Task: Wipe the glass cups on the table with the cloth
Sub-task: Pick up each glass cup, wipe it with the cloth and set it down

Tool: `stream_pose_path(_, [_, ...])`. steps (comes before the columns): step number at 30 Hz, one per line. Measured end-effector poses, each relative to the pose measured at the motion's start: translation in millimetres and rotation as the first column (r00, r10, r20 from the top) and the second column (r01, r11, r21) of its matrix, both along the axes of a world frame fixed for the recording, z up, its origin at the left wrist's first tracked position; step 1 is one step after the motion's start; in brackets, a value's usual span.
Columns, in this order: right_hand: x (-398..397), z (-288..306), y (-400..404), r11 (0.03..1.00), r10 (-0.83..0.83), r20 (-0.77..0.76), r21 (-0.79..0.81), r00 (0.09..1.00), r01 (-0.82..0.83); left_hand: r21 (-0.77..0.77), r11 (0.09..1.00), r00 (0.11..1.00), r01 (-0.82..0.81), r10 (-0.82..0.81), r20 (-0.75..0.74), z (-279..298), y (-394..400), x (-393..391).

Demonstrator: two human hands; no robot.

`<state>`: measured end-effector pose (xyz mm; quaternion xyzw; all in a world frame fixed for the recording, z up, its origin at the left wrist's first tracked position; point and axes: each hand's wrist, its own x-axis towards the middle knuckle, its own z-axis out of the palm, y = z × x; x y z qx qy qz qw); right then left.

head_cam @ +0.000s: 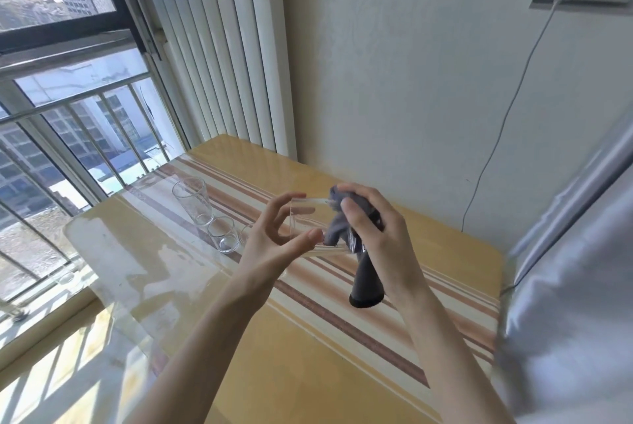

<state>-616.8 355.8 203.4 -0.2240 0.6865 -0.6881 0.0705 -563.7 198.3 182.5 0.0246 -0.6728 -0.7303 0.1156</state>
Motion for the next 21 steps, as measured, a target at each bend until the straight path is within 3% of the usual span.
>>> stream_pose_path(2, [9.9, -5.5, 2.9, 0.999, 0.007, -0.176, 0.045, 0.984, 0.001, 0.069, 0.998, 1.0, -0.003, 0.003, -0.008, 2.0, 1.6, -1.4])
stream_pose_path(5, [13.2, -10.4, 0.1, 0.981, 0.047, -0.512, 0.185, 0.857, 0.057, 0.145, 0.989, 0.998, 0.036, -0.042, 0.042, 7.8, 1.5, -3.4])
stream_pose_path(8, [1.7, -5.7, -3.5, 0.972, 0.1, -0.574, 0.232, 0.813, 0.045, 0.119, 0.991, 0.996, 0.059, -0.066, 0.054, 11.6, -3.3, -5.7])
stream_pose_path(12, [-7.1, 9.7, -11.8, 0.986, 0.086, -0.297, 0.16, 0.951, -0.039, 0.123, 0.992, 0.999, 0.042, -0.041, -0.009, 8.1, -6.9, -6.4])
stream_pose_path(14, [-15.9, 16.6, -13.5, 0.991, 0.051, -0.041, 0.129, 0.998, -0.046, 0.086, 0.995, 0.998, 0.049, -0.047, -0.028, 5.3, -7.1, -5.4])
stream_pose_path(17, [-21.9, 15.6, -17.0, 0.995, 0.095, 0.38, -0.051, 0.92, -0.082, 0.049, 0.998, 0.998, 0.028, -0.025, -0.055, -0.8, -1.6, -3.5])
stream_pose_path(19, [-18.4, 5.6, -21.9, 0.968, 0.086, 0.472, -0.248, 0.877, 0.039, 0.084, 0.996, 0.996, -0.019, 0.025, -0.08, -4.9, 5.6, -4.2])
stream_pose_path(21, [-11.8, -4.5, -26.7, 0.921, 0.044, 0.545, -0.347, 0.837, 0.178, 0.106, 0.989, 0.991, -0.1, 0.108, -0.08, -6.6, 14.4, -5.6])
